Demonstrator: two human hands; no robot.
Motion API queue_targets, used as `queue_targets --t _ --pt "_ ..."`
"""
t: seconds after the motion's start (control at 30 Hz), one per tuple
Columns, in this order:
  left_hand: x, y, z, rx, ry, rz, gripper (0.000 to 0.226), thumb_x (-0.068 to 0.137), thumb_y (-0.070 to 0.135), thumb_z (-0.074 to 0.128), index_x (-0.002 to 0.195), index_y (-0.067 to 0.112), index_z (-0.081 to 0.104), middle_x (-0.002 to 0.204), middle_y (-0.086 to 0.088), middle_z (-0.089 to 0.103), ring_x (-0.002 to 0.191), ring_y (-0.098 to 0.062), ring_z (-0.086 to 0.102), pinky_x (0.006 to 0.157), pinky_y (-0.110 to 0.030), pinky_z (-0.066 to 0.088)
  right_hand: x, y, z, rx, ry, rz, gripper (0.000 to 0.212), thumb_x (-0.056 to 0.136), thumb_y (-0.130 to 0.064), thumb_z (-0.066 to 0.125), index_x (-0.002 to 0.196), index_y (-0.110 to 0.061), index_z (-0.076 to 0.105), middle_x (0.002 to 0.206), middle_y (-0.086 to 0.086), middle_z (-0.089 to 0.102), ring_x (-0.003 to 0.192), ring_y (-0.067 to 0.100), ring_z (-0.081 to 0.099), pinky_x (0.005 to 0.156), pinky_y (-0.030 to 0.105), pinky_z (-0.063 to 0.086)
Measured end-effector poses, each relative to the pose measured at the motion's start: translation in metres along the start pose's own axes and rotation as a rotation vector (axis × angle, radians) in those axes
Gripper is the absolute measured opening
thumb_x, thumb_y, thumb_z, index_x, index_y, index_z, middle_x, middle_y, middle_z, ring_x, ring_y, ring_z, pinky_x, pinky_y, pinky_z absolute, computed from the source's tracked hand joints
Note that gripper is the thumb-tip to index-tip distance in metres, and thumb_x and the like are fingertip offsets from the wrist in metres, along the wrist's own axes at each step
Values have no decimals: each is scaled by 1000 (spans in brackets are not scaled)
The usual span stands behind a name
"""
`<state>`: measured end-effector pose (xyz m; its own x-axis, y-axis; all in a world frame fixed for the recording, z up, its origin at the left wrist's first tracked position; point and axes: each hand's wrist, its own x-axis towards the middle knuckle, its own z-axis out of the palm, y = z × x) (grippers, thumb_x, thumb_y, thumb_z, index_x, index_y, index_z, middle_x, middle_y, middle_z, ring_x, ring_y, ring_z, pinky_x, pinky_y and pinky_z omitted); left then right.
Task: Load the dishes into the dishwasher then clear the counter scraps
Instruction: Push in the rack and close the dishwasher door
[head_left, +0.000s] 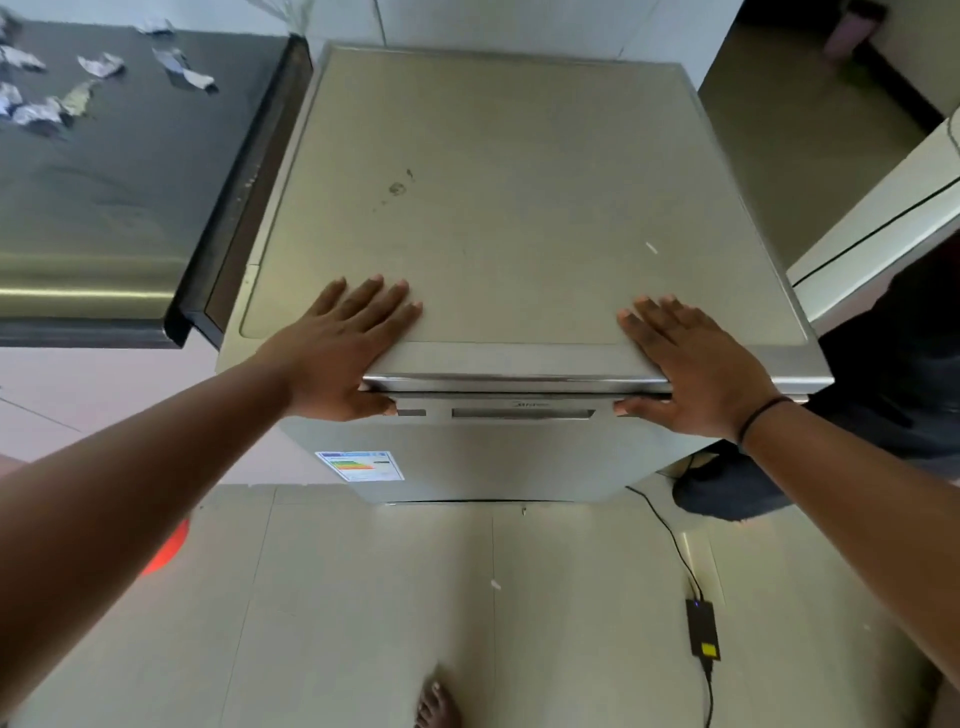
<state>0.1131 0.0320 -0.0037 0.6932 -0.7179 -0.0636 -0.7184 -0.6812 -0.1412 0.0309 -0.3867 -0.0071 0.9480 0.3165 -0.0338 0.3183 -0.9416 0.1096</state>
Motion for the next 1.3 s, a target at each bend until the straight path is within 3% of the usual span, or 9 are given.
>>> queue_targets --t 0.23,0.43,0.57,0.7,0.87,1.03,1.17,1.3 --pt "-5 3 -3 -51 42 53 97 78 73 34 153 16 9 158 -11 13 146 -33 10 118 -47 15 -2 -3 -6 3 -29 -6 97 78 -80 30 153 -19 17 157 16 22 143 41 21 115 47 19" --pt "-3 3 0 -57 64 73 86 82 63 41 152 17 20 157 -14 20 144 -39 18 116 -50 21 0 -5 -3 -5 30 2 89 81 -75 37 150 -18 27 151 19 33 136 44 34 111 49 27" --pt "-7 9 -6 -58 -21 8 94 82 57 57 150 24 1 160 -11 9 146 -36 7 119 -46 13 -1 -10 -8 36 -22 61 94 78 -71 53 152 -23 21 157 12 25 142 38 25 115 47 20" --pt "-8 14 -10 -86 -18 -59 93 82 70 44 151 32 -6 161 0 -3 148 -23 -4 119 -37 2 -3 -13 -14 85 -36 107 96 75 -73 54 152 -30 15 161 0 14 147 26 13 118 41 12" --pt "6 18 -14 -264 6 -211 91 76 86 13 152 37 3 160 9 -2 146 -11 -8 118 -33 -2 8 -23 -16 204 -15 216 109 62 -95 24 152 -34 8 161 -5 5 148 23 3 119 42 5" --pt "40 13 -20 -357 -49 -408 91 78 85 9 153 33 8 161 6 0 148 -14 -5 119 -36 -2 34 -20 -17 277 -43 179 118 55 -101 11 152 -36 3 162 -5 -1 148 21 -5 120 43 -1" --pt "60 -5 -42 -231 -139 -496 91 80 81 15 153 29 0 161 3 -5 148 -17 -6 120 -41 -2 91 -12 -32 354 -29 172 110 64 -95 20 153 -32 7 162 -2 5 148 21 -1 120 39 1" --pt "62 -41 -76 -109 -52 -528 93 78 82 13 153 28 1 162 1 -2 148 -20 -4 120 -42 0 158 -17 -49 272 10 105 96 79 -82 33 153 -27 8 162 2 6 148 25 1 120 40 4"
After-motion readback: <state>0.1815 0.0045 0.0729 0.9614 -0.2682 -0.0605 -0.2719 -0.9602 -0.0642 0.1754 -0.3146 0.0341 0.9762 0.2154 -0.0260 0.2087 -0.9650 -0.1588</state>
